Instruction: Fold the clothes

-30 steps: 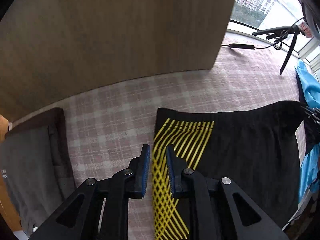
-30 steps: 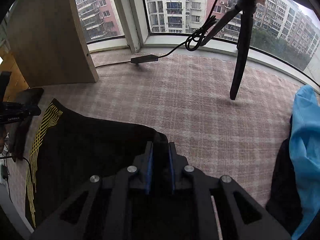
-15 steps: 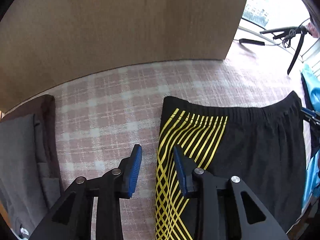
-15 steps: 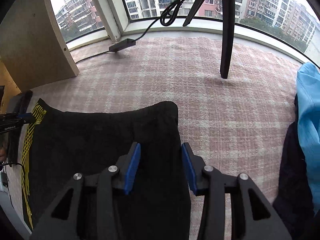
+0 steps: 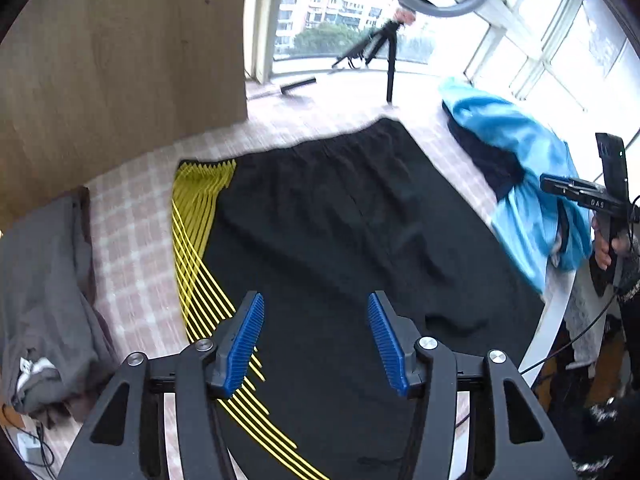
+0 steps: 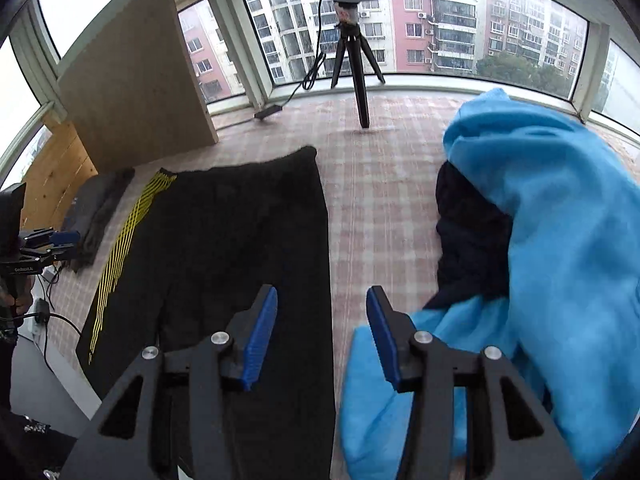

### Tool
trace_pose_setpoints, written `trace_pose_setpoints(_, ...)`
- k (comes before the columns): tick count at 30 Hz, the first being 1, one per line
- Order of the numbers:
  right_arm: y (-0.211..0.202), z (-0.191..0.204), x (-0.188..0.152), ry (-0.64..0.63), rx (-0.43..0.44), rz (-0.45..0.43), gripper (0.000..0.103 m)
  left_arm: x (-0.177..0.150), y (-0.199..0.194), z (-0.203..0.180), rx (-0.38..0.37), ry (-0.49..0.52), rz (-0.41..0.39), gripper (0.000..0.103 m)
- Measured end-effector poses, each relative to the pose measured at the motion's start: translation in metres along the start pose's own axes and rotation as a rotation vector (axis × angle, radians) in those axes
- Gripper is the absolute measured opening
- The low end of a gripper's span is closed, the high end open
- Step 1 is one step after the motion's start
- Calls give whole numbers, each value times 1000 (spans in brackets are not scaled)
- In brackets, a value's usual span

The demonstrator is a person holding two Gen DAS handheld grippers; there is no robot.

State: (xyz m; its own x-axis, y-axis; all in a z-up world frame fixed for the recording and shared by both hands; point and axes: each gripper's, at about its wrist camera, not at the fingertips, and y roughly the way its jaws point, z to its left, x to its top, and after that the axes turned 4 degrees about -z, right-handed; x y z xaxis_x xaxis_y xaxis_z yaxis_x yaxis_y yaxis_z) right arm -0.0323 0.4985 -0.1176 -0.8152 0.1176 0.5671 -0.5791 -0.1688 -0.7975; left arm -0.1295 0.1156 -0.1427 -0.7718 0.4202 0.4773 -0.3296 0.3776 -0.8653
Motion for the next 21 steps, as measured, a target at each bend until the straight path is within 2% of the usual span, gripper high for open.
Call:
trace_pose_setpoints(3,19,10,-45,39,79,65,45,-37,23,4,9,-82,70,52)
trace_pose_setpoints(5,32,26,-64,19,115,114,43,-59,31,18,-18,-186,98,52)
trace_pose_setpoints(6,36,33,-70,3,119,128,43,-69,32,22,-4,-212,109,50)
trace_pose_setpoints(8,37,43,-78,-24,112,138,43,-88,29,28,51,-223,129,50)
trace_pose_setpoints(9,36,45,-80,-29,107,145,43,-95,25,28,56,-221,136,50)
trace_pose_setpoints(13,22,36,-89,-24,29,151,43,-120,1,25,25,-211,119,52)
trace_pose_setpoints(18,-1,21,-118,69,-39,158,43,-157,-16,36,-7,-291,157,51)
trace_pose_setpoints(21,-28,7,-121,153,-41,108,43,-157,-44,31,-25,-250,129,52)
